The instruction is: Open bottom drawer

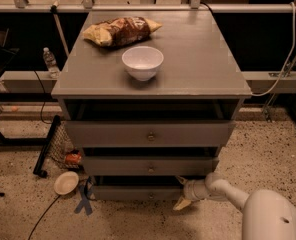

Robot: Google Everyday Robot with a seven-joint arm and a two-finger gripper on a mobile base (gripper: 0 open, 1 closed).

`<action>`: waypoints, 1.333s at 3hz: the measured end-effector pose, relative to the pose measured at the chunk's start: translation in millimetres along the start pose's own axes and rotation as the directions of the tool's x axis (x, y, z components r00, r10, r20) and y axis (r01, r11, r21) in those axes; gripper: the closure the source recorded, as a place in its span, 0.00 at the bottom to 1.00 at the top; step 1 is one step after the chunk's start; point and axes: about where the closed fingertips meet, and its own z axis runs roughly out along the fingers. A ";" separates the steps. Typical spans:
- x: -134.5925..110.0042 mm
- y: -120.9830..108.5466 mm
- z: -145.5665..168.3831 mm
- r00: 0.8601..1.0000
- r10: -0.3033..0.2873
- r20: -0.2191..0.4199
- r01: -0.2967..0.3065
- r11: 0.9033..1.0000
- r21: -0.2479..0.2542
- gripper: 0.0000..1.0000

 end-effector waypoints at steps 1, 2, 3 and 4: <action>-0.2 2.7 -1.3 1.000 0.001 -0.006 -0.001 1.000 0.007 0.37; 0.3 7.9 -2.6 1.000 0.004 -0.007 -0.004 1.000 0.005 0.59; -0.2 26.9 -5.6 1.000 0.023 -0.001 -0.023 1.000 -0.010 0.82; -0.7 44.5 -10.0 0.999 0.048 0.009 -0.048 0.999 -0.016 1.00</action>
Offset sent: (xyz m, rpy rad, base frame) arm -0.0125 -0.0067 0.0023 -0.0106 -0.0002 -0.0156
